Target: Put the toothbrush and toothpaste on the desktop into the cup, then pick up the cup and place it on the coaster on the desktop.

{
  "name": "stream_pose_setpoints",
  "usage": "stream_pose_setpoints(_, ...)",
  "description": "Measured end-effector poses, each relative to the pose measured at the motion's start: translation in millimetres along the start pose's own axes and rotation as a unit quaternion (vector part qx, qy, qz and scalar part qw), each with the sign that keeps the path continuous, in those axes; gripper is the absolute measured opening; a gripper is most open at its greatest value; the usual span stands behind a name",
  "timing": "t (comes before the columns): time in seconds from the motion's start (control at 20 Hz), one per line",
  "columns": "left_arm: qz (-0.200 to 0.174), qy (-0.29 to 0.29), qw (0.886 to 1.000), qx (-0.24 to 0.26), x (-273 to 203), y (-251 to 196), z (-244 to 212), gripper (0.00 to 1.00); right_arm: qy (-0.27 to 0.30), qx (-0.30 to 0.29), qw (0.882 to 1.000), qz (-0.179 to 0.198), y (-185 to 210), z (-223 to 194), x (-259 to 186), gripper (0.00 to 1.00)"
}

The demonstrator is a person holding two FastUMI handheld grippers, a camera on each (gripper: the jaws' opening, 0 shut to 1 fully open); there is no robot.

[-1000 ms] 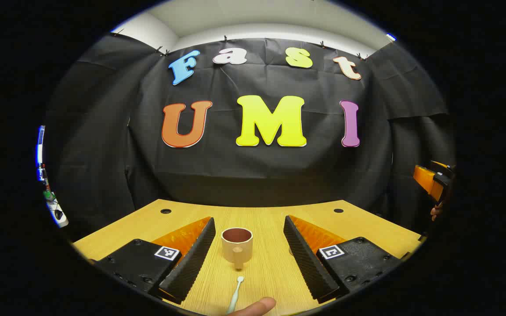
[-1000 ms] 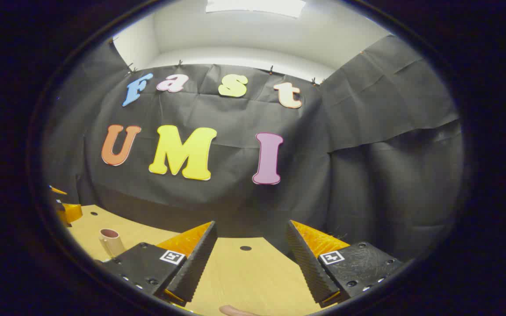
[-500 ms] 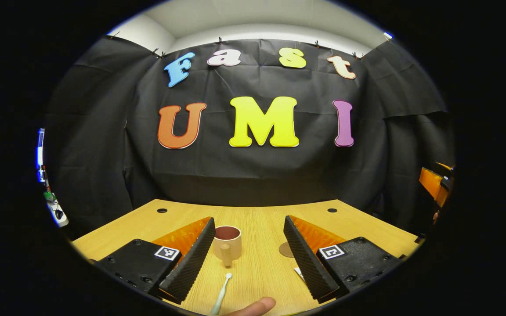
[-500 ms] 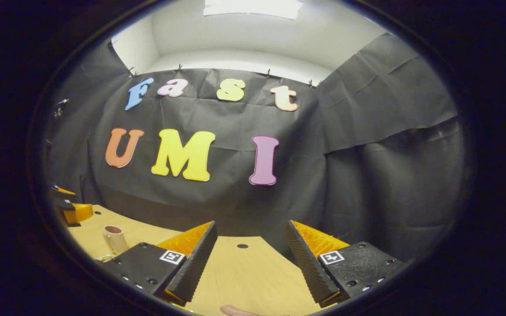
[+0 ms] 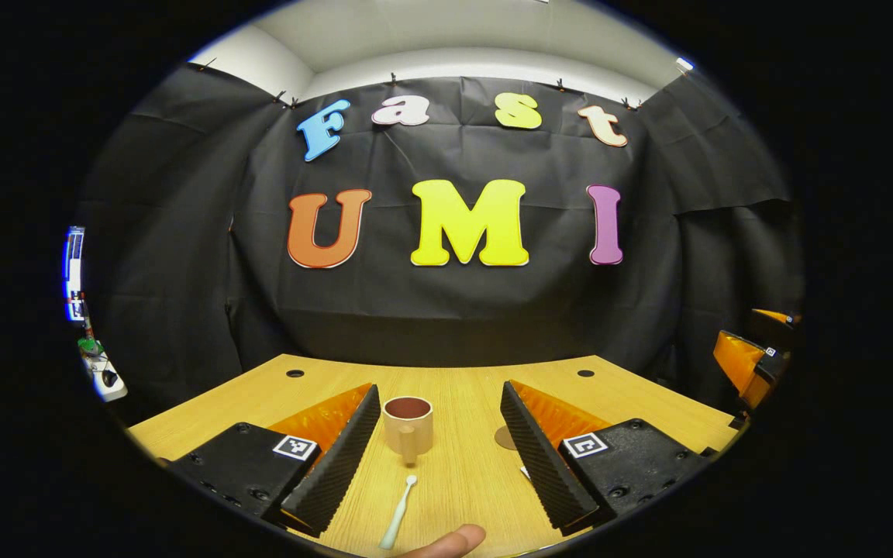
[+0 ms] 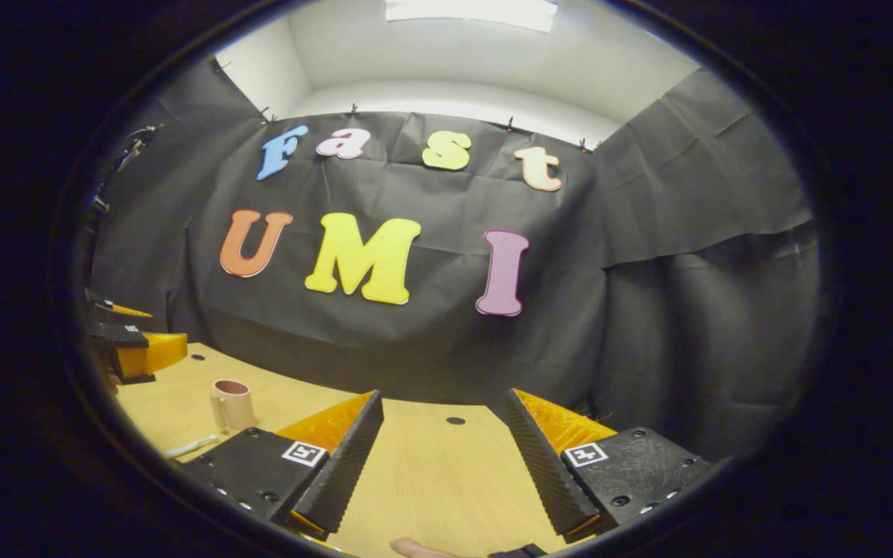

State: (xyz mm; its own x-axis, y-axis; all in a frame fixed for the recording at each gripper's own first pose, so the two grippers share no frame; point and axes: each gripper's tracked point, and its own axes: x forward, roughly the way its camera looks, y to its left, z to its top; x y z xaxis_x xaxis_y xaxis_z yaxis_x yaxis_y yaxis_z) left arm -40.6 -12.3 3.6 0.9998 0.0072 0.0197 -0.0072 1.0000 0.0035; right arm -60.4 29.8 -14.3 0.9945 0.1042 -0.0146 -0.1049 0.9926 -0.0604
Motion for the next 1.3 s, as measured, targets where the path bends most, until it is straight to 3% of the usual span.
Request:
stream_pose_setpoints(0.25, 0.012, 0.028, 1.000, -0.001, 2, 28, -24, 0.99, 0.002, 0.008, 1.000, 0.013, 28, -2, 4, 0.95)
stream_pose_setpoints(0.5, -0.003, 0.104, 0.994, -0.014, 9, 32, -80, 0.99, 0.005, 0.014, 1.000, 0.027, 55, -17, 7, 0.97)
stream_pose_setpoints(0.8, -0.011, 0.226, 0.974, -0.009, 6, 38, -166, 1.00, 0.038, 0.008, 0.997, 0.064, 97, -57, 2, 0.95)
stream_pose_setpoints(1.05, -0.015, 0.278, 0.960, 0.014, 8, 41, -199, 1.00, 0.066, 0.005, 0.994, 0.086, 123, -87, 2, 0.95)
stream_pose_setpoints(1.3, -0.011, 0.319, 0.948, 0.016, 13, 42, -224, 0.90, 0.081, 0.003, 0.992, 0.098, 134, -104, 4, 0.95)
